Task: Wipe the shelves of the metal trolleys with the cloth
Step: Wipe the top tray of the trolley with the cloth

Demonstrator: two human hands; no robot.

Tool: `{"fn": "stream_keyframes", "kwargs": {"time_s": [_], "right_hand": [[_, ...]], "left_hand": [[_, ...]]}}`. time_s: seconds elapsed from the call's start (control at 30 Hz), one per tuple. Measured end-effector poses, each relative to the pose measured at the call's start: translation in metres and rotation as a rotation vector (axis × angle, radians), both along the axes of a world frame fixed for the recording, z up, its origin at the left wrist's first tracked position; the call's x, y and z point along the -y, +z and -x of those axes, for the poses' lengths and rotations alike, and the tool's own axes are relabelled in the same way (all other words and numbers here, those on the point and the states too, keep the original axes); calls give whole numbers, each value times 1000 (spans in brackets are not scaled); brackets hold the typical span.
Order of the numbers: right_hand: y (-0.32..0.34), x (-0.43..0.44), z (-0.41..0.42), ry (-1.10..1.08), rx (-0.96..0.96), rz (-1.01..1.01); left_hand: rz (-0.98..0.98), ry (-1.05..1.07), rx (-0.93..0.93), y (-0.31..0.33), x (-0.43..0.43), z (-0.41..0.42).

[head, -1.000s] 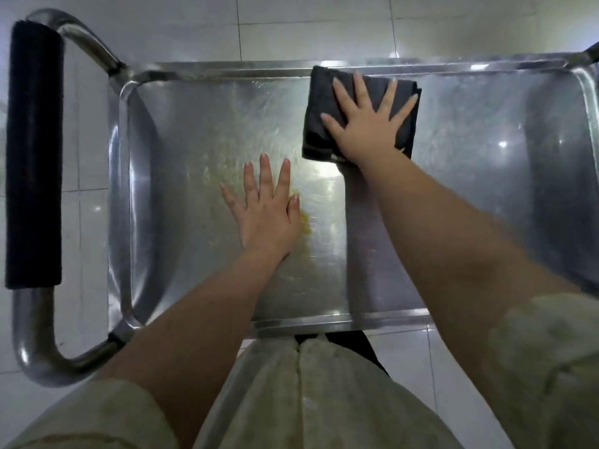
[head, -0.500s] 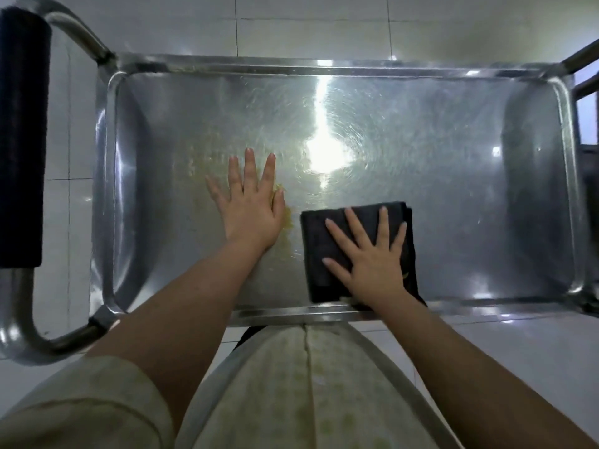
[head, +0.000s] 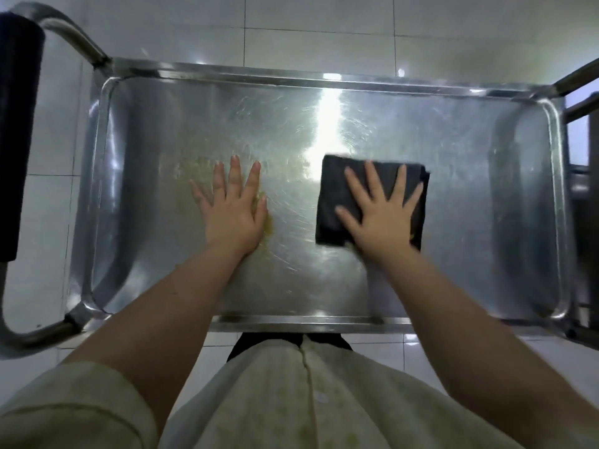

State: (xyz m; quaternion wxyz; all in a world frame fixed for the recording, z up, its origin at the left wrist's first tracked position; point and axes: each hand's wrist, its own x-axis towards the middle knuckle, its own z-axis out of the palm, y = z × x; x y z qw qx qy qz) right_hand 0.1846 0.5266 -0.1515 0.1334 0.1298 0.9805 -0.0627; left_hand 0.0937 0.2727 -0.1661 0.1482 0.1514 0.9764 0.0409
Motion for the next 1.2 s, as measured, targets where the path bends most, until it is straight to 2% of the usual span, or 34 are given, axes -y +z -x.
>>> {"fn": "stream_keyframes", "kwargs": {"time_s": [0.1, 0.17, 0.23, 0.4, 0.5, 0.6, 0.7, 0.87, 0.93, 1.07, 1.2], "right_hand": [[5, 29, -92, 149, 28, 41], [6, 31, -111, 207, 76, 50], [4, 14, -80, 211, 50, 42], [4, -55, 104, -152, 41, 37], [4, -68, 152, -189, 49, 36], [0, -53, 116, -114, -1, -11], [-3, -30, 27, -37, -39, -9], [-1, 12, -119, 103, 7, 0], [-2, 18, -129, 114, 3, -9], [-4, 55, -95, 127, -21, 1], [-3, 124, -54, 230, -42, 48]], "left_hand": [[-9, 6, 4, 2, 0, -1], [-19, 4, 4, 2, 0, -1], [-14, 8, 4, 3, 0, 0], [0, 11, -5, 3, -2, 0], [21, 12, -5, 2, -1, 0], [18, 11, 5, 2, -2, 0], [22, 11, 17, 4, -2, 0], [22, 4, 15, 5, -2, 0], [24, 0, 24, 7, 0, 0], [9, 8, 60, 12, 0, 1], [-116, 41, 104, 28, 5, 4]]}}
